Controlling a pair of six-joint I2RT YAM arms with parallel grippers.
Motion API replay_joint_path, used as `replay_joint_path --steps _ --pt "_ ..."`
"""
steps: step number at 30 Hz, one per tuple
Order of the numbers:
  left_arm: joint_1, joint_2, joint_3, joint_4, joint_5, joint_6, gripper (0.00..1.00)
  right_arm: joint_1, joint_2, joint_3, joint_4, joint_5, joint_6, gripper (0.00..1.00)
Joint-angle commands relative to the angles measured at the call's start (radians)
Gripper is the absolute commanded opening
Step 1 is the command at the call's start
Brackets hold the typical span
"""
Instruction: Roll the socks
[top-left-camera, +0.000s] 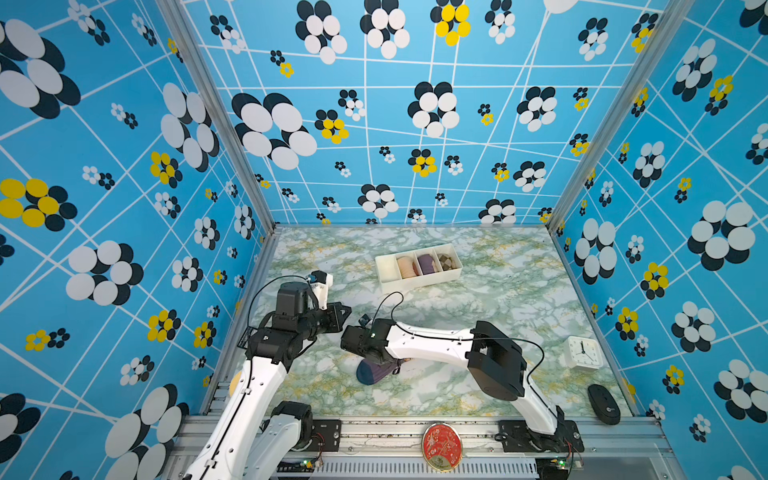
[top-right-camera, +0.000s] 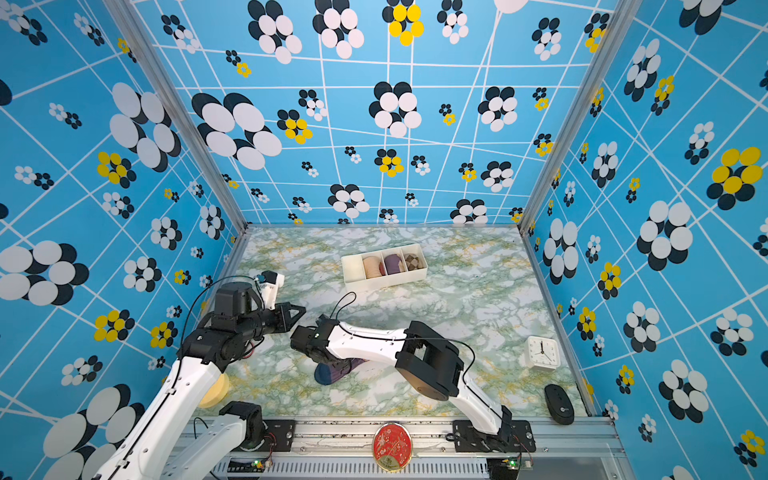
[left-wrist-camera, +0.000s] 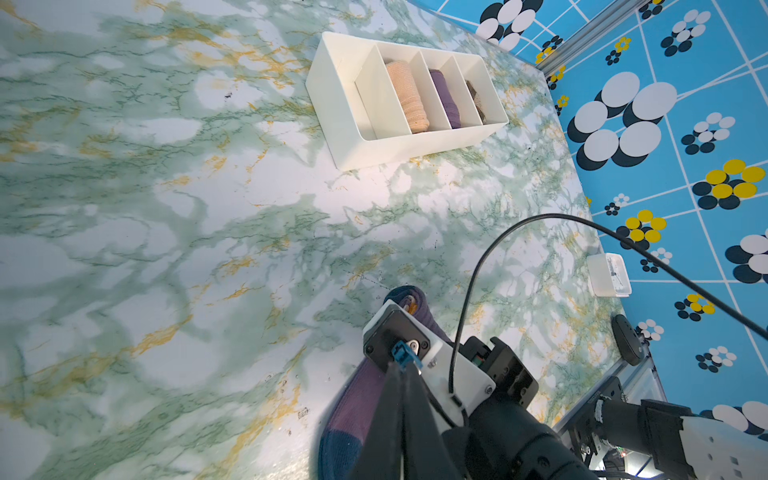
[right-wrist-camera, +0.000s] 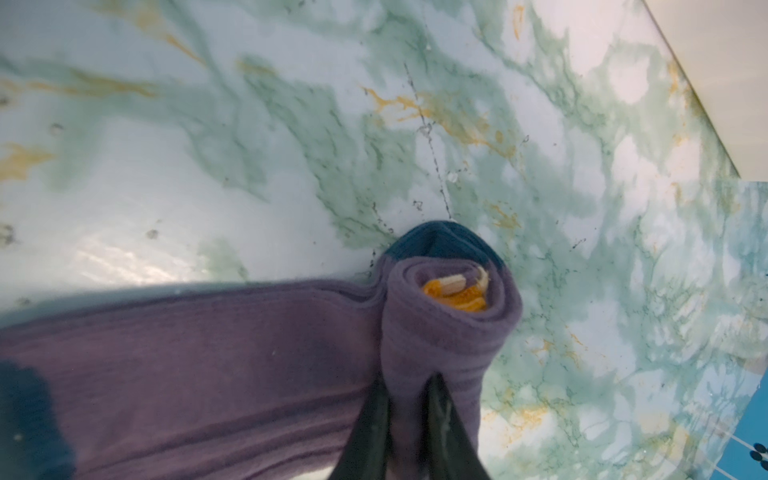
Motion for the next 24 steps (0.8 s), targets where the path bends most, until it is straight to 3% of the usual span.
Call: replay_joint_path --steps 1,15,24 --pt "0.012 0.002 0.026 0.011 0.021 0.021 0.06 0.005 0.007 -0.028 0.038 -0.1 -0.021 0.25" --pt "0.017 0.005 0.028 0.007 0.026 0.024 0.06 -0.076 -0.11 -0.225 0.216 -0.326 -0.01 0.31" --pt "0.017 0.019 0.026 0.003 0.026 0.027 0.06 -0.155 -0.211 -0.41 0.426 -0.554 0.034 0.33"
